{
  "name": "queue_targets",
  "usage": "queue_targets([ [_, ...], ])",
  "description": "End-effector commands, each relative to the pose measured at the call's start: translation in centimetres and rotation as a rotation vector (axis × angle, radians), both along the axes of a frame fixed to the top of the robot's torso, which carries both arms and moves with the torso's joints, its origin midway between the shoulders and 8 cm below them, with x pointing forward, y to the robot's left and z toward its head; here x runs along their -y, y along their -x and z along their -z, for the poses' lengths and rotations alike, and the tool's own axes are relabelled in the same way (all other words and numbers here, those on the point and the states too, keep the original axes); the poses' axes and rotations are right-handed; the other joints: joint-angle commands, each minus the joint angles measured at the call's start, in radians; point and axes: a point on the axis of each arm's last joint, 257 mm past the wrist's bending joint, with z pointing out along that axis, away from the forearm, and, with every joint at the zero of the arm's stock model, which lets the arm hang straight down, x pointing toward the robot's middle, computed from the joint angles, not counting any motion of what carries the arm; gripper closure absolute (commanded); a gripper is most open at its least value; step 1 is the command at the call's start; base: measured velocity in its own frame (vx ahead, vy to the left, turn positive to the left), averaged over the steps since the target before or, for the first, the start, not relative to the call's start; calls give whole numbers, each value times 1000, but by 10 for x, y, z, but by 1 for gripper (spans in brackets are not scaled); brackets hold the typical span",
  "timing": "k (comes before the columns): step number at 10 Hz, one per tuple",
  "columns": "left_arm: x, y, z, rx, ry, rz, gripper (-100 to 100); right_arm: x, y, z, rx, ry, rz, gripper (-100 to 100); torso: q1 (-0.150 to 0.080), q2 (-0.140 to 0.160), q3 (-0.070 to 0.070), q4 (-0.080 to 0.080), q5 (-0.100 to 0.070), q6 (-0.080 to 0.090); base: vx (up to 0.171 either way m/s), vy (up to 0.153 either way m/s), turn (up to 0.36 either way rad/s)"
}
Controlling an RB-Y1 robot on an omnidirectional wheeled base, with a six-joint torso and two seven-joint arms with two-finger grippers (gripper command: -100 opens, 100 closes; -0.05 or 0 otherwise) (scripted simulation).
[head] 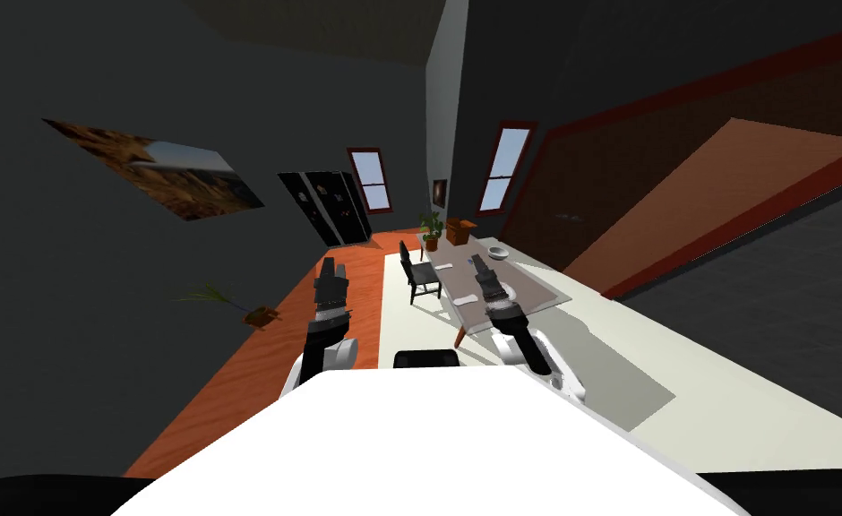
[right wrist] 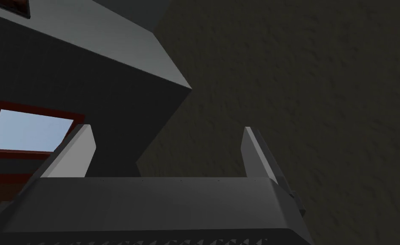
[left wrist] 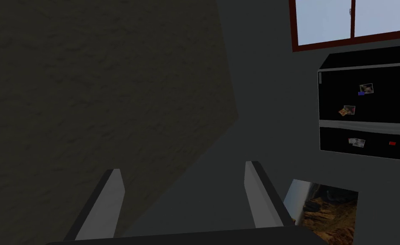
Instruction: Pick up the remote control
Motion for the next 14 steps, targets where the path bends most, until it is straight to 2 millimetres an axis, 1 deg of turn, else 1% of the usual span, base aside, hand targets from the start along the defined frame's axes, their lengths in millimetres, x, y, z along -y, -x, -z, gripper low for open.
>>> queue_targets([
  [1, 0, 0, 0, 0, 0, 0, 0, -5, -6, 23, -33, 79, -17, -100, 0, 0, 0, 0, 0, 0, 4, 48, 249],
  [2, 0, 0, 0, 0, 0, 0, 0, -8, -9, 39, -58, 132, -29, -100, 0, 0, 0, 0, 0, 0, 21, 71, 259],
  [3, 0, 0, 0, 0, 0, 0, 0, -7, -10, 43, -66, 135, -27, -100, 2, -1, 0, 0, 0, 0, 18, 45, 63],
  [4, 0, 0, 0, 0, 0, 0, 0, -12, -11, 55, -79, 189, -43, -100, 1, 0, 0, 0, 0, 1, 19, 37, 149],
  [5, 0, 0, 0, 0, 0, 0, 0, -9, -13, 63, -95, 191, -39, -100, 0, -1, 0, 0, 0, 0, 18, 27, 92],
  [7, 0, 0, 0, 0, 0, 0, 0, -15, -15, 99, -143, 301, -70, -100, 0, 0, 0, 0, 0, 0, 15, 42, 240],
  [8, 0, 0, 0, 0, 0, 0, 0, -12, -16, 107, -161, 303, -65, -100, 1, -1, 0, 0, 0, 0, 22, 33, 101],
  [9, 0, 0, 0, 0, 0, 0, 0, -17, -16, 124, -181, 358, -85, -100, 0, -1, 0, 0, 0, 1, 23, 35, 202],
  [10, 0, 0, 0, 0, 0, 0, 0, -14, -16, 132, -197, 361, -81, -100, 0, -1, 0, 0, 0, 0, 20, 21, 92],
  [11, 0, 0, 0, 0, 0, 0, 0, -18, -14, 151, -221, 417, -104, -100, -1, -1, 0, 0, 0, 1, 27, 26, 150],
  [12, 0, 0, 0, 0, 0, 0, 0, -15, -15, 159, -237, 420, -100, -100, -1, -1, 0, 0, 0, 1, 24, 17, 113],
  [13, 0, 0, 0, 0, 0, 0, 0, -19, -11, 180, -264, 478, -126, -100, -1, -1, 0, 0, 0, 1, 28, 24, 235],
  [14, 0, 0, 0, 0, 0, 0, 0, -16, -11, 187, -280, 481, -122, -100, -1, -1, 0, 0, 0, 0, 24, 15, 92],
])
